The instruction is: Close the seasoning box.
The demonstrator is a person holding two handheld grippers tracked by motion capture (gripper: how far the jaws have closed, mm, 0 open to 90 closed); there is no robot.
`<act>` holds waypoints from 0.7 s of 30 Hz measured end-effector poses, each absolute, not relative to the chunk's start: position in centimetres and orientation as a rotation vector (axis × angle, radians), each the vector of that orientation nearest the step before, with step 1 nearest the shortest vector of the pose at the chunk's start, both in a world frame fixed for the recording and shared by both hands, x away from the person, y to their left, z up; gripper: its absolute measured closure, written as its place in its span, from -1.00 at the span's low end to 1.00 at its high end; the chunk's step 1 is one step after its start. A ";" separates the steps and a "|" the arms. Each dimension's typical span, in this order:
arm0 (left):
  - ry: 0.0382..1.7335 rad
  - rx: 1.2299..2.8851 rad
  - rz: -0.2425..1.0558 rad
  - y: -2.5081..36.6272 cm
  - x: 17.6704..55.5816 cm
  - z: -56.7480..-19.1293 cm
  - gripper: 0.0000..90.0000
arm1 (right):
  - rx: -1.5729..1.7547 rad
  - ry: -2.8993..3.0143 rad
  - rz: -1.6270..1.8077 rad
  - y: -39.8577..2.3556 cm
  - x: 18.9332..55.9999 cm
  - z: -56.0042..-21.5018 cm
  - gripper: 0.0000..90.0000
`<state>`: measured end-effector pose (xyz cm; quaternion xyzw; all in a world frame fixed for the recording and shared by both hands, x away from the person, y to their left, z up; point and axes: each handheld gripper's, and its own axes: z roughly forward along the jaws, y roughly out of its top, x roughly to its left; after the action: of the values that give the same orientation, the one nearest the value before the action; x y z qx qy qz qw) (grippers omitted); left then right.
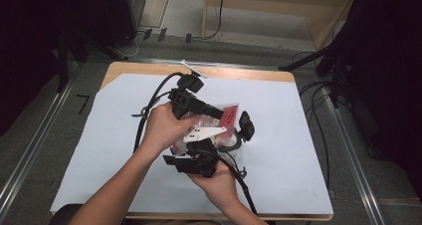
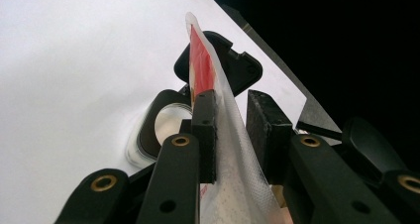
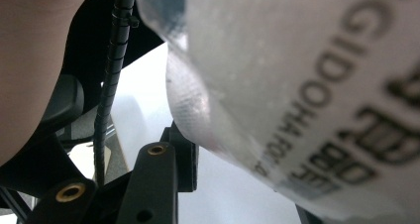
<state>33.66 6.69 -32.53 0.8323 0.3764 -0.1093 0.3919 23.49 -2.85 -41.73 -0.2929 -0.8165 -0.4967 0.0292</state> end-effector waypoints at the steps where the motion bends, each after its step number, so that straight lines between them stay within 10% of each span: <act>1: 0.953 2.118 -0.277 6.7 33.6 -32.5 0.66 | -0.904 -2.514 -1.534 -2.8 23.5 -41.8 0.43; 21: 0.935 2.085 -0.231 6.9 33.0 -31.4 0.65 | -0.877 -2.540 -1.581 -2.8 23.4 -41.2 0.42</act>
<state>32.96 6.94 -31.39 0.8280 0.3712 -0.0918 0.4102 23.44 -2.75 -41.15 -0.2812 -0.8146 -0.5072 0.0119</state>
